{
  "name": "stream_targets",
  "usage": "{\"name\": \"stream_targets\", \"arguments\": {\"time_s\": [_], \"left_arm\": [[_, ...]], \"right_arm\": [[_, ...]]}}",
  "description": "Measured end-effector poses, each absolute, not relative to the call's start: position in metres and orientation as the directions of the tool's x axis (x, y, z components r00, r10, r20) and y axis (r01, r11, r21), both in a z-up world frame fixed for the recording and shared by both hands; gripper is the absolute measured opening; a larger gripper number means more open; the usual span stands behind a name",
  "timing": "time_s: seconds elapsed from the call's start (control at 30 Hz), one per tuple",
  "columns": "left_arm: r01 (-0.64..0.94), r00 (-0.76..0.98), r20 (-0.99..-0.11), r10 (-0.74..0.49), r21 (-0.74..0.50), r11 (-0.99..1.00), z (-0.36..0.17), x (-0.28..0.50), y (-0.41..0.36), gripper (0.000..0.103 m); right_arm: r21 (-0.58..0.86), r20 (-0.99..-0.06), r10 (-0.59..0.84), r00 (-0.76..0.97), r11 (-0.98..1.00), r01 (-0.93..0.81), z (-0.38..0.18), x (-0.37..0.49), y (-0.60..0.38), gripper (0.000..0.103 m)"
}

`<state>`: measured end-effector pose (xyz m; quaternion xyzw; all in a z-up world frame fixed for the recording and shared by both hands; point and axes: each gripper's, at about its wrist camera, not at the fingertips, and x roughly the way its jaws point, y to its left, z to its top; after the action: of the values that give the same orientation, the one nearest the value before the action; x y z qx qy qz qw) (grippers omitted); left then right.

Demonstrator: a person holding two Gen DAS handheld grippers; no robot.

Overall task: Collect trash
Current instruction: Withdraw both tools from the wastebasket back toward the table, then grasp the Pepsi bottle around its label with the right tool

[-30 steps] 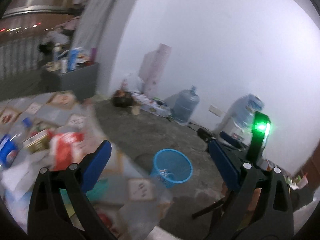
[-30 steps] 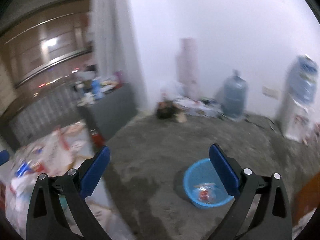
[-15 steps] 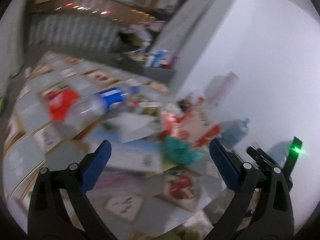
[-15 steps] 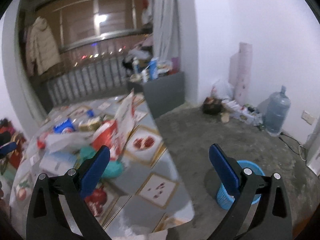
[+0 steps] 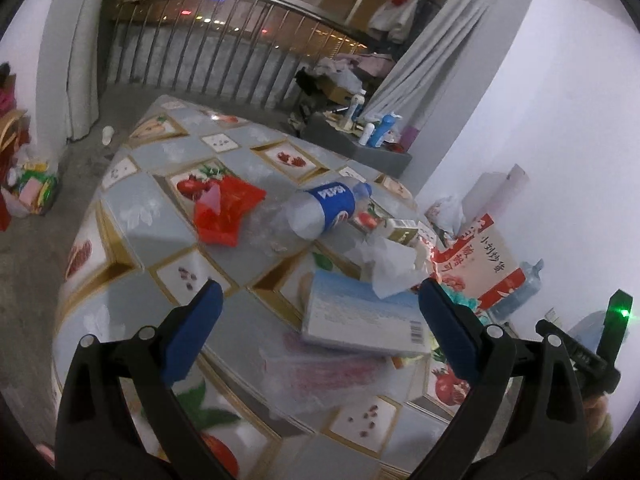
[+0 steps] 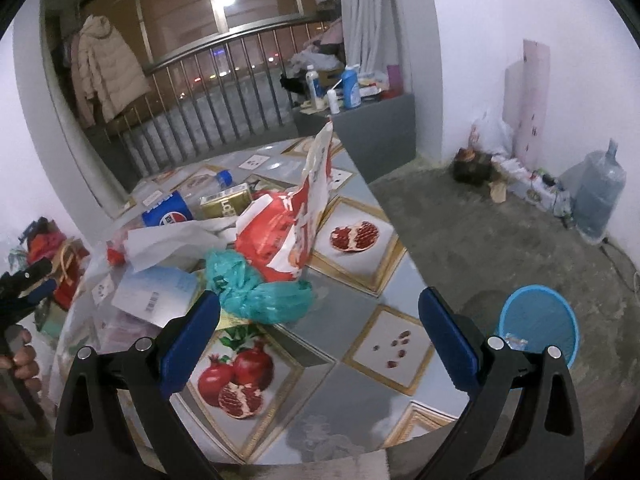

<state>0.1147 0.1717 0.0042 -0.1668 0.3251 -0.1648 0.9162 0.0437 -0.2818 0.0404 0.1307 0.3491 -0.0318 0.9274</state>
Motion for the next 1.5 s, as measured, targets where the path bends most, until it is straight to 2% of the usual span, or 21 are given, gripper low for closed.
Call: {"name": "stream_targets", "arguments": {"time_s": [0.2, 0.43, 0.67, 0.73, 0.8, 0.9, 1.0, 1.13, 1.23, 1.37, 1.43, 1.5], "left_arm": [[0.287, 0.733, -0.521, -0.437, -0.345, 0.894, 0.020, 0.140, 0.167, 0.094], [0.418, 0.672, -0.550, -0.496, -0.272, 0.867, 0.035, 0.197, 0.145, 0.094], [0.550, 0.580, -0.672, -0.460, -0.093, 0.830, 0.026, 0.264, 0.087, 0.094], [0.561, 0.570, -0.709, -0.415, -0.033, 0.827, 0.019, 0.283, 0.073, 0.094], [0.563, 0.560, -0.725, -0.400, -0.021, 0.826, 0.014, 0.294, 0.069, 0.094], [0.554, 0.559, -0.716, -0.419, -0.055, 0.831, 0.014, 0.296, 0.072, 0.094], [0.537, 0.578, -0.691, -0.435, -0.080, 0.840, 0.015, 0.286, 0.081, 0.094], [0.489, 0.626, -0.674, -0.392, -0.052, 0.871, 0.018, 0.272, 0.096, 0.094], [0.444, 0.664, -0.660, -0.352, -0.031, 0.895, 0.026, 0.262, 0.112, 0.094], [0.317, 0.714, -0.655, -0.248, -0.013, 0.948, 0.037, 0.252, 0.147, 0.094], [0.262, 0.725, -0.654, -0.216, -0.029, 0.965, 0.040, 0.246, 0.165, 0.094], [0.223, 0.727, -0.652, -0.215, -0.072, 0.972, 0.041, 0.232, 0.183, 0.094]], "right_arm": [[0.260, -0.646, 0.051, 0.761, 0.953, 0.157, 0.045, 0.060, -0.283, 0.096], [0.275, -0.645, 0.034, 0.764, 0.942, 0.191, 0.047, 0.081, -0.290, 0.095], [0.290, -0.668, 0.035, 0.744, 0.932, 0.216, 0.035, 0.101, -0.297, 0.081], [0.286, -0.678, 0.033, 0.734, 0.932, 0.222, 0.031, 0.104, -0.298, 0.077], [0.274, -0.683, 0.023, 0.730, 0.935, 0.227, 0.031, 0.104, -0.298, 0.075], [0.260, -0.639, -0.017, 0.769, 0.936, 0.237, 0.045, 0.094, -0.301, 0.075], [0.245, -0.539, -0.040, 0.841, 0.948, 0.202, 0.078, 0.079, -0.296, 0.075], [0.212, -0.420, 0.047, 0.906, 0.976, 0.048, 0.132, 0.090, -0.263, 0.075], [0.218, -0.406, 0.139, 0.903, 0.975, -0.052, 0.153, 0.121, -0.234, 0.075], [0.409, -0.536, 0.378, 0.755, 0.898, -0.160, 0.146, 0.207, -0.191, 0.075], [0.510, -0.624, 0.474, 0.621, 0.849, -0.136, 0.122, 0.259, -0.168, 0.075], [0.548, -0.698, 0.502, 0.511, 0.833, -0.070, 0.099, 0.293, -0.150, 0.075]]}}
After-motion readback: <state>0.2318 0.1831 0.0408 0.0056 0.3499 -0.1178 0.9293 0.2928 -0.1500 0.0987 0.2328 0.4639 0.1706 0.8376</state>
